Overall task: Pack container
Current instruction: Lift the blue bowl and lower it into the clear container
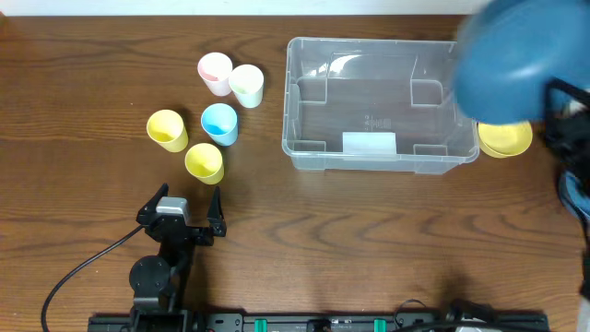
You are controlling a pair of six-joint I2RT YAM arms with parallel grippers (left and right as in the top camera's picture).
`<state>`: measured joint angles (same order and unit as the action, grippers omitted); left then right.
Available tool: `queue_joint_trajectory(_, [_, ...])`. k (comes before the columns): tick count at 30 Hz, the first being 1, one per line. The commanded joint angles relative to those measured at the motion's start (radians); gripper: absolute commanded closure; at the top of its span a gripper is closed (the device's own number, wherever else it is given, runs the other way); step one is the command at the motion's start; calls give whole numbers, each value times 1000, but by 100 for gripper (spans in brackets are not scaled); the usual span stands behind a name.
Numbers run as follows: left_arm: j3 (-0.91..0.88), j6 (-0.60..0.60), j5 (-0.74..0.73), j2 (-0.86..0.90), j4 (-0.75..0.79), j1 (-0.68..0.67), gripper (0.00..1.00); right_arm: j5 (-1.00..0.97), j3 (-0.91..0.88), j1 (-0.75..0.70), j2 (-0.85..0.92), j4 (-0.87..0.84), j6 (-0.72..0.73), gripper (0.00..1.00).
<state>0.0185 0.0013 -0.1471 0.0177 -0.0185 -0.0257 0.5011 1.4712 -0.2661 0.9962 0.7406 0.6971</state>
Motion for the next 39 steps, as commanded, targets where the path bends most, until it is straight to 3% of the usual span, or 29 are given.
queue_joint_trajectory(1, [-14, 13, -25, 0, -37, 7, 2, -76, 17, 157, 114, -7, -19, 99])
queue_joint_trajectory(7, [-14, 13, -25, 0, -37, 7, 2, -250, 122, 387, 369, 62, -67, 98])
queue_joint_trajectory(11, [-14, 13, -25, 0, -37, 7, 2, -301, 180, 467, 529, 76, -66, 98])
queue_joint_trajectory(23, [-14, 13, -25, 0, -37, 7, 2, -347, 186, 490, 792, 96, -39, 99])
queue_joint_trajectory(39, [-14, 13, -25, 0, -37, 7, 2, -283, 186, 499, 1018, -5, 8, 99])
